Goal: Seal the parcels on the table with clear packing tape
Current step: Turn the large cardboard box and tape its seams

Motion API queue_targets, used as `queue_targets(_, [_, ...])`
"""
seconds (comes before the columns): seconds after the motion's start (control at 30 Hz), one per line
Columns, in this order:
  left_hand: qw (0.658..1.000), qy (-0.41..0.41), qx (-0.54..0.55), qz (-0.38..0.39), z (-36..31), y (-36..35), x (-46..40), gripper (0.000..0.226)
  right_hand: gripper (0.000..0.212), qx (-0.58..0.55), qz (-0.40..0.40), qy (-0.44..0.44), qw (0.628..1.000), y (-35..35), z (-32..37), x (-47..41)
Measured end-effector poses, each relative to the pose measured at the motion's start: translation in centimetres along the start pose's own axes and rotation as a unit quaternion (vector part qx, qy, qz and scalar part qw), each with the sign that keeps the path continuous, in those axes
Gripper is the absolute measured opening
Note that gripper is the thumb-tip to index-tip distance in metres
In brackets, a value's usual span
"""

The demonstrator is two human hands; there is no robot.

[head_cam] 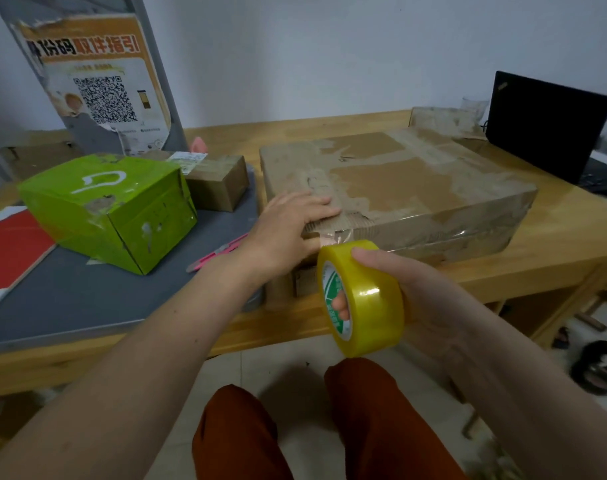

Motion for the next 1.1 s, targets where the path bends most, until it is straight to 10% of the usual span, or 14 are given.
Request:
queue_targets(0.13, [0.977,0.031,0.010,0.211,1.4,1.5,0.7,0.081,0.039,0.000,0.003,-0.008,1.000,0.1,-0.5,-0.2])
queue_targets(0.37, [0.941,0.197,0.273,0.045,2.5,0.4,2.5,0.069,0.041,0.007,0.025,0.002,1.000,0.4,-0.6,-1.0])
queue_targets(0.6, [0.957,0.203,0.191,-0.075,0.7,-1.1,2.4,0.034,0.038,-0.014,0.016,0.018,1.000,0.4,-0.7,-1.7])
queue_targets(1.1, [0.951,0.193,0.217,-0.109,0.5,-1.0,5.2,0.051,0.059,0.060,-0.084,0.138,0.985,3.0,-2.5,-0.9])
Point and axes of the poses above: each hand's wrist, its own x-axis away from the middle knuckle, its own y-axis out of the back of the hand, z = x × y, the point moved 5 cm from there along -x, towards the middle knuckle, and after that the axes turned 9 degrees about -z, right-handed, at the moved point
